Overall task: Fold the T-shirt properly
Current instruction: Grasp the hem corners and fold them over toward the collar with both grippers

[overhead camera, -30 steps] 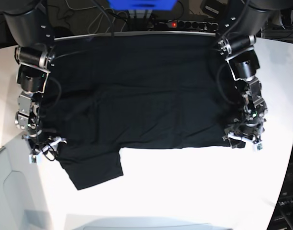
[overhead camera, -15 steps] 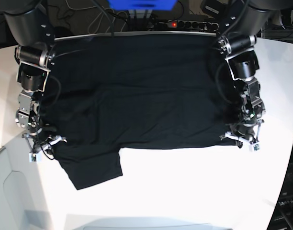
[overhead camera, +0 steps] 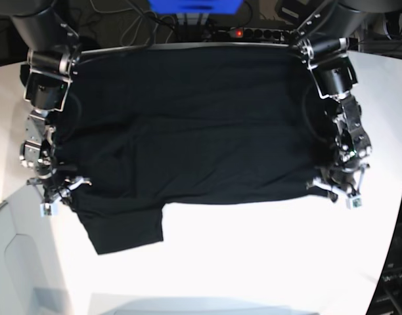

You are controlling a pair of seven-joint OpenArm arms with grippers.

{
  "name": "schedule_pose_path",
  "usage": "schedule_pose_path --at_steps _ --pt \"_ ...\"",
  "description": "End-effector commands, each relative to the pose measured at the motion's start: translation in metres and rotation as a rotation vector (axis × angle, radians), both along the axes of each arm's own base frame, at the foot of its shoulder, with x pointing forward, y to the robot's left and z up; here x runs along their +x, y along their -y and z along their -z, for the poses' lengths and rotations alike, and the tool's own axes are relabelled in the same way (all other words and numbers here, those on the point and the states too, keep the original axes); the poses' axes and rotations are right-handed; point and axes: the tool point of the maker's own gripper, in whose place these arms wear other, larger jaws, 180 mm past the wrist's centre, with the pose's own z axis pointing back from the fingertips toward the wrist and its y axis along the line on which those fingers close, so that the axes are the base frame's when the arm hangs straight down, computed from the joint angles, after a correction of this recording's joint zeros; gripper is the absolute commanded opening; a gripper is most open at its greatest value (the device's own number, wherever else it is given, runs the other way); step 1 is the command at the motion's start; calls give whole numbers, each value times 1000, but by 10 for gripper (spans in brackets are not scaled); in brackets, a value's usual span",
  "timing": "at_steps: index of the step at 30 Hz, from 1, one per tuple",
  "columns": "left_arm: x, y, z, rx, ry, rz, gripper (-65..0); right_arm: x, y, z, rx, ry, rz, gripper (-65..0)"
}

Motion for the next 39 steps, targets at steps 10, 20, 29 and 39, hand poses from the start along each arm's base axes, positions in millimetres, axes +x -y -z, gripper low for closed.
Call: schedule_pose_path --at_steps 10,20,29,39 --pt "-22 -2 -41 110 102 30 -650 -7 26 -83 -83 258 51 -650" --pt "-72 -9 -62 117 176 -65 -650 -56 16 -105 -199 313 -6 -650" --pt "-114 -15 -44 105 122 -100 -650 -108 18 -94 -141 286 22 -650" --pt "-161 -29 -25 -55 116 -184 -650 -157 23 -60 -131 175 50 -650"
